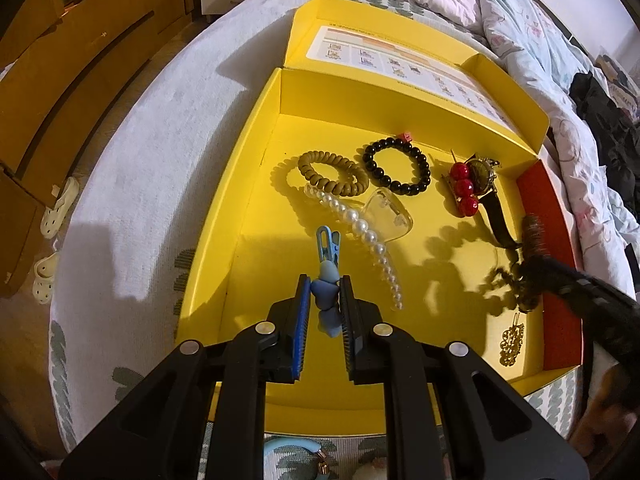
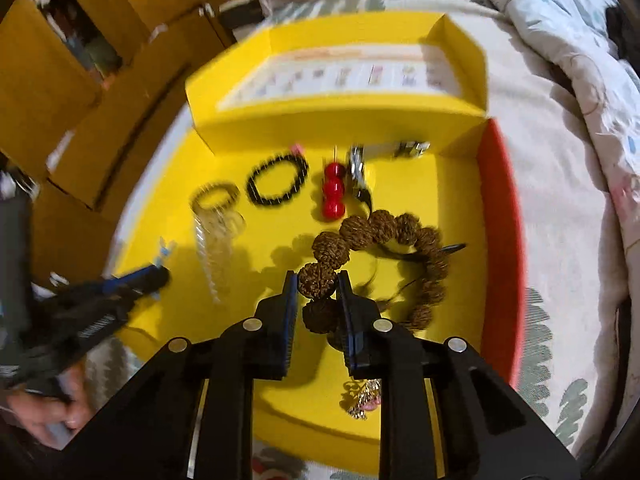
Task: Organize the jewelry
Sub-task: 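Carry the clip figure and bead bracelet out of the box and lower them onto the bedspread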
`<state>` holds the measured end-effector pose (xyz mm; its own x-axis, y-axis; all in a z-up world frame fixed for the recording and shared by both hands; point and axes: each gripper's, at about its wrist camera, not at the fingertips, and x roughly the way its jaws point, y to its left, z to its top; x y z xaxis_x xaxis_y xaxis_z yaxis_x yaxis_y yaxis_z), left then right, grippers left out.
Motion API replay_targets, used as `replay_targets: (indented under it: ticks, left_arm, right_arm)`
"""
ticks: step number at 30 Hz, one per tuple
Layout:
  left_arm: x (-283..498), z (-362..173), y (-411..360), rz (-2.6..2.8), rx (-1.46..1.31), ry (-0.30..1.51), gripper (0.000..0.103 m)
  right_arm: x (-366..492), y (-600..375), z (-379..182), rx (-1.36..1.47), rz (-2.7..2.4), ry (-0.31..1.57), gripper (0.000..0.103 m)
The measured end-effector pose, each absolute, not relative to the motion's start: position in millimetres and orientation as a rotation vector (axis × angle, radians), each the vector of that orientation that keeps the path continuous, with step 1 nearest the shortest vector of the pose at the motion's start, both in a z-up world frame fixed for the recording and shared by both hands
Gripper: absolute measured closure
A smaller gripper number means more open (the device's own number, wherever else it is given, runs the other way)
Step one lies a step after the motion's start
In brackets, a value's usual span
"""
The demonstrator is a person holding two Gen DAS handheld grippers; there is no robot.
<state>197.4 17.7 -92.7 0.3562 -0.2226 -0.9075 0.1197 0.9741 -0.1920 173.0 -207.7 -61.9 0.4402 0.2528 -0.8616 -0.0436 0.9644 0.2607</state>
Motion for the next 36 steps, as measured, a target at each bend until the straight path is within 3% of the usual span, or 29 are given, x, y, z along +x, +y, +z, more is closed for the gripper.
replay_targets:
  ticks: [8, 21, 36]
  left_arm:
    - [185.5, -76.2, 17.6, -0.229, -0.104, 1.153, 0.088]
    - [153.9, -40.8, 27.2, -0.228, -0.098, 1.092, 0.088]
    - [87.1, -64.2, 85.0, -0.149, -0.094, 1.158, 0.088]
  right_arm:
    - [155.1, -247.7, -13.4, 0.411, 0.253, 0.993, 0.083]
    - [92.0, -297.3, 51.2, 0.474, 0.241, 0.890, 0.083]
    - [-16.6, -367.0, 32.5, 0.478, 0.063, 0.941, 0.083]
